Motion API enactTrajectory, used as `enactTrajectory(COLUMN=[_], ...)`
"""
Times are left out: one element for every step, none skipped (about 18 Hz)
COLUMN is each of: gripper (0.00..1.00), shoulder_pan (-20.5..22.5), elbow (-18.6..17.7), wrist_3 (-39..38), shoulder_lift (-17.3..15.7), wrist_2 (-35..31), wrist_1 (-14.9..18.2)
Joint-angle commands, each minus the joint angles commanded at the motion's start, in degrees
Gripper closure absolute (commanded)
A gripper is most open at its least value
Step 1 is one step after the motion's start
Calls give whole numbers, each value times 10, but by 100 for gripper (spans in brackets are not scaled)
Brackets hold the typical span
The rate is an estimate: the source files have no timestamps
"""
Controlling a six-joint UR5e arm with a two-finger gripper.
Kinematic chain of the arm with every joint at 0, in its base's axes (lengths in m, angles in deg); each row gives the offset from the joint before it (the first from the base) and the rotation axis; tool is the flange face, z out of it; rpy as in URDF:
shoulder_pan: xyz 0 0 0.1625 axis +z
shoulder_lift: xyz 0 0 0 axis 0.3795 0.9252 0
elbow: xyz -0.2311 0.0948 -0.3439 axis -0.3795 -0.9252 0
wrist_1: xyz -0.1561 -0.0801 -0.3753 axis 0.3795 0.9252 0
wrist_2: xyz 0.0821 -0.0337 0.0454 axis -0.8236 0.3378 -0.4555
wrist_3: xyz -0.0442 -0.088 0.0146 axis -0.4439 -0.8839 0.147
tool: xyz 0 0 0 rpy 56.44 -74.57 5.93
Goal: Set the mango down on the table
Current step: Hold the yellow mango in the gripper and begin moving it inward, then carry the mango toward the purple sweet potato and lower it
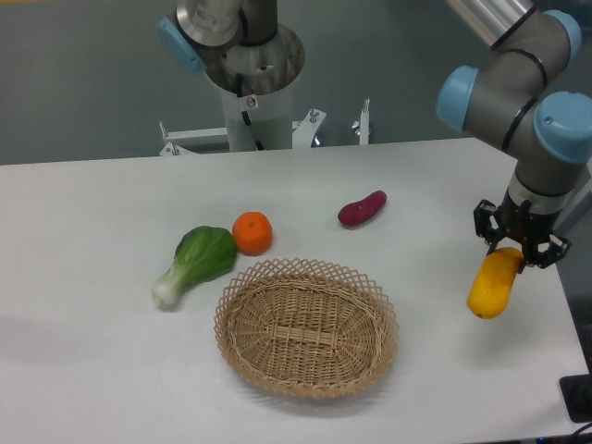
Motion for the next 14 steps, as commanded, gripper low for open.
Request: enactTrajectory(gripper=[82, 82, 82, 83, 83, 83, 83, 83, 83, 83, 83, 83, 83, 83], shoulder_pan=[0, 0, 0, -2, -3, -4, -5, -6, -7, -10, -16, -18, -17, -14], elbow=[0, -2, -4, -8, -10, -10, -12, -18, -27, -42, -59, -74, -92, -115], wrist_3=[-13, -22, -25, -25, -26, -26, -25, -25, -25, -26, -24, -22, -17, -15], shoulder_lift=[1, 0, 0, 0, 0, -1, -3, -5, -9, -11, -16, -19, -25, -33], wrist_2=[0, -2, -2, -2, -3, -3, -3, -3, -3, -3, -3, -3, -2, -2], wrist_1=[0, -1, -3, -4, -5, -5, -5, -5, -5, -8, -13, -30, -53, -78])
